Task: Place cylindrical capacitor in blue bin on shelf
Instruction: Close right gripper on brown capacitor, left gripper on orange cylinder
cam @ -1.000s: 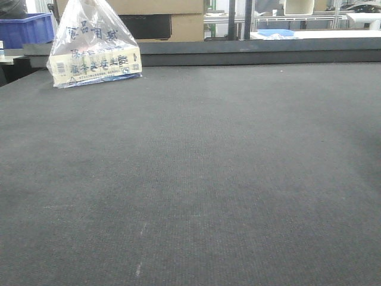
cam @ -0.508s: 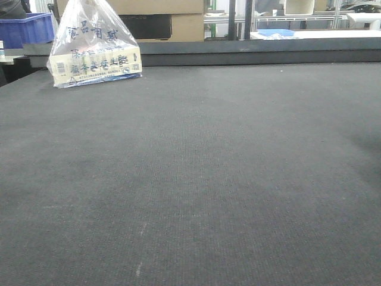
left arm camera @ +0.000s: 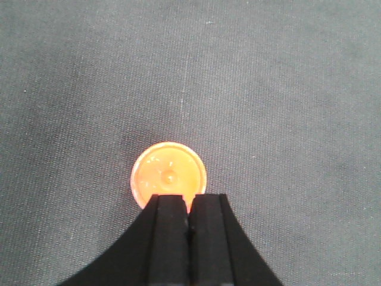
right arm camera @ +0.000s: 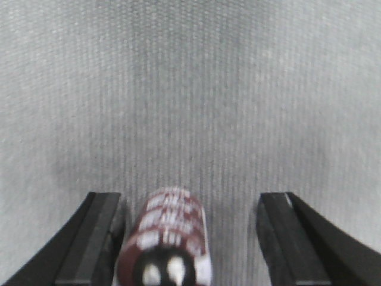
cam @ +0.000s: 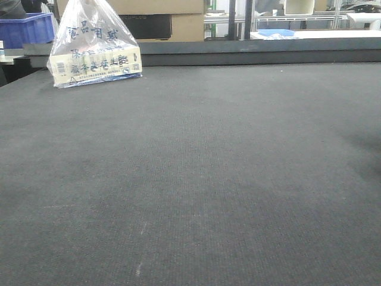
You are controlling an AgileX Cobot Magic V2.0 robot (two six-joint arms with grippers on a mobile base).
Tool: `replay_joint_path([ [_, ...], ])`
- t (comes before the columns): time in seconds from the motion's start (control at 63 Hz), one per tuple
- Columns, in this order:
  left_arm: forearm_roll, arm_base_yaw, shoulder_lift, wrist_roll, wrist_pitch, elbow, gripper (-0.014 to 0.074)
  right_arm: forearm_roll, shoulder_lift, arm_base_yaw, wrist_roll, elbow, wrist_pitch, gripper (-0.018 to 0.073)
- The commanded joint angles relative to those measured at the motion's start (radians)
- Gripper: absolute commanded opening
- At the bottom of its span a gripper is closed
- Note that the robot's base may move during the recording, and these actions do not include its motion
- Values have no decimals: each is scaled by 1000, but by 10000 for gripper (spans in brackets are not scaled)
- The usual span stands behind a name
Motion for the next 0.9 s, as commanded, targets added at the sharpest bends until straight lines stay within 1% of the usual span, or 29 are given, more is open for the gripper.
replay_joint_path([
  [0.0,-6,5,-1,-11,-6,-8,-111,-6,0,7,-15,-9,-13,356],
  [0.079,-6,5,-1,-11,-6,-8,-111,-6,0,27,-18,-9,-13,323],
  [0.143,-6,5,-1,-11,-6,-8,-111,-6,0,42,-18,-9,-15,263],
  [0.175,-6,5,-1,-11,-6,-8,-111,-6,0,52,-18,-9,-15,214],
  [0.254,-6,5,-1,-11,-6,-8,-111,-6,0,65,-18,-9,-9,129],
  [0.365,-6,5,0,-11,-4,-8,-111,-6,0,64,-16,-9,-1,-6],
  [0.476,-6,5,0,-11,-4,-8,-111,-6,0,64,-10,-9,3,-171],
  [0.619,5,5,0,-11,-6,-8,-111,-6,0,64,-10,-9,1,-165],
  [0.714,59,5,0,-11,-27,-8,-106,-6,-2,64,-10,-9,15,-165],
  [0.794,107,5,0,-11,-50,-8,-43,-6,-8,64,-10,-9,19,-165],
  [0.825,123,5,0,-11,-62,-8,0,-6,-11,64,-10,-9,19,-165],
  [0.841,130,5,0,-11,-73,-8,38,-6,-13,64,-10,-9,19,-165],
  [0.873,135,5,0,-11,-88,-8,96,-6,-15,64,-10,-9,17,-165],
  [0.889,135,5,0,-11,-95,-8,111,-6,-18,64,-10,-9,17,-165],
])
